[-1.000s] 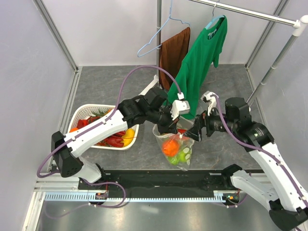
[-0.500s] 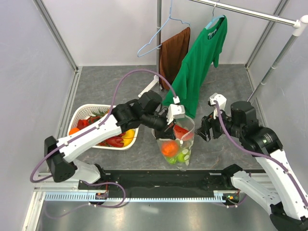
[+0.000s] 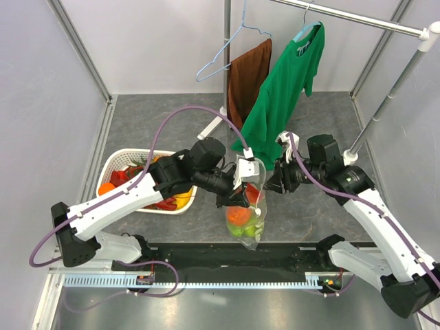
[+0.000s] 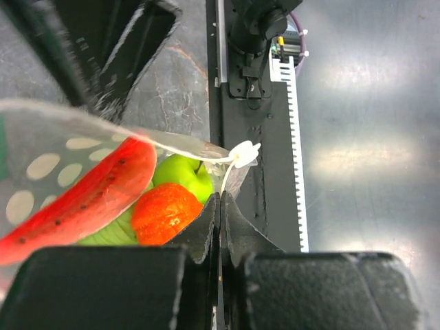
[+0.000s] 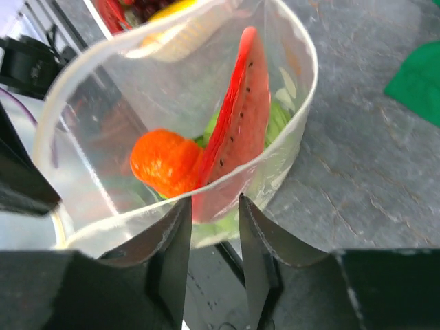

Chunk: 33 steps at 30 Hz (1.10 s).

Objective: Place the food in the zip-top bag and seal the zipper
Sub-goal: Adjust the zipper food storage bag at the center of the board.

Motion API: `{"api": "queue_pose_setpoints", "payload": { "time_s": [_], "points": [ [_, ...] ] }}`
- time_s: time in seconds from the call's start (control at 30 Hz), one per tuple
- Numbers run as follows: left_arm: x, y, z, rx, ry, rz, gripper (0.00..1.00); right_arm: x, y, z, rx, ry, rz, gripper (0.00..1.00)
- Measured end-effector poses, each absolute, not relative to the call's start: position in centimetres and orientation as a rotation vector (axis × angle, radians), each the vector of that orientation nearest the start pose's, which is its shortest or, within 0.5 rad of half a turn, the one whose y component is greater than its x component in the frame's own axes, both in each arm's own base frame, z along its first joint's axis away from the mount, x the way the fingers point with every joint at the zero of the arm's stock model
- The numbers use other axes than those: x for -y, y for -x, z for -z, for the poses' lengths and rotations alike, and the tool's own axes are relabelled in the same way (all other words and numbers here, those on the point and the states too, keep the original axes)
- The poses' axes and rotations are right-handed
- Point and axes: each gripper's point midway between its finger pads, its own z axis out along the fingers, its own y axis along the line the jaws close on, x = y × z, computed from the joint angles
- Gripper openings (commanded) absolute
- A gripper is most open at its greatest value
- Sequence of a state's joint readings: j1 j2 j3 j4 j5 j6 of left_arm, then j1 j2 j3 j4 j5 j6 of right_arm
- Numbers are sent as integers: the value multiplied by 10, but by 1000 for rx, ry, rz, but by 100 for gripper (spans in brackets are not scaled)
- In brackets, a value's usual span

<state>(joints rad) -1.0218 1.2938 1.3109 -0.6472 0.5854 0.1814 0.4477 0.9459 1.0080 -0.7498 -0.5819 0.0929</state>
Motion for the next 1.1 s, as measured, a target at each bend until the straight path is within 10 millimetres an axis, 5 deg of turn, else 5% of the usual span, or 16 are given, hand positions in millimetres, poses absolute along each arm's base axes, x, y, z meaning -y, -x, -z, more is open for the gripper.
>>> {"api": "queue_pose_setpoints", "payload": {
  "time_s": [0.3,0.53,0.7,0.83,0.97,1.1],
  "points": [
    [373,-69,-260,-1543,-1706,1114,2,-224,-197,-244,-2085,707,-1074,42],
    [389,-119,-256,-1649,-1519,1080,2,-224,-215,-245,-2096,681,-1037,48],
    [386,-162,-260,-1732,-1339,1091,2,-196,-249,-282,-1976,621,-854,65],
    [390,-166,-263,-1743,-1290,1128,2,-180,-255,-310,-1883,631,-732,66],
    [391,-166,-264,-1754,-1266,1143,2,-156,-241,-320,-1862,647,-640,75],
    [391,-169,-266,-1763,-1241,1151,2,-143,-194,-320,-1828,697,-631,89]
  ]
}}
